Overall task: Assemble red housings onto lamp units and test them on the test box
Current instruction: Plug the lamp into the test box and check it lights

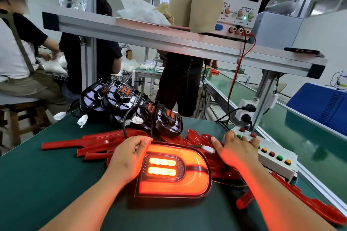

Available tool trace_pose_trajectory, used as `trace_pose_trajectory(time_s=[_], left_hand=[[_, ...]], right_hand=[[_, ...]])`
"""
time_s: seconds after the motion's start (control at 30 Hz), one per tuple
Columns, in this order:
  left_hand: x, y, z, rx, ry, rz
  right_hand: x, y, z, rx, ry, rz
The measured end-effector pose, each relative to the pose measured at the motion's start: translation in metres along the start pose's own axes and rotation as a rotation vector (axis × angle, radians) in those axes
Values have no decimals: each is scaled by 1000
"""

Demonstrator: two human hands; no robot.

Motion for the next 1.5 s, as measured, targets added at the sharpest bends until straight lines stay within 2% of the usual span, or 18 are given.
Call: trace_pose_trajectory(time_s=[0.2, 0.43, 0.57, 0.7, 0.8, 1.03, 1.23, 1.33, 1.5], left_hand=[[1, -1, -1, 1, 6, -1], [-1, -2, 0, -18, -19, 9], [-1, -1, 0, -37, -33, 18], [0, -2, 0, -26, -34, 10], [0, -1, -1, -24, -27, 11], [0, 1, -3, -30, -13, 17], [-1, 4, -2, -17, -18, 14], [-1, 3, -2, -28, -17, 22], [-1, -2, -1, -63, -12, 25]], right_hand=[[-2, -1, -1, 4, 76, 22], [-3, -9, 13, 199, 130, 13], [-10, -1, 34, 286, 40, 84], [-29, 25, 37, 175, 60, 252], [-42, 36, 27, 92, 94, 302], [-50, 37, 19, 165, -18, 211], [-59, 39, 34, 267, -225, 311], [-62, 39, 36, 354, -226, 349], [-62, 37, 34, 359, -235, 382]])
Point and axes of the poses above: each hand's wrist, its own x-axis towards the middle knuckle, its own z-axis out of the back of the hand, y = z × x, the point moved 8 cm from there along x, towards the middle knuckle, and after that the axes turned 9 degrees about -z, right-handed, at the moved point
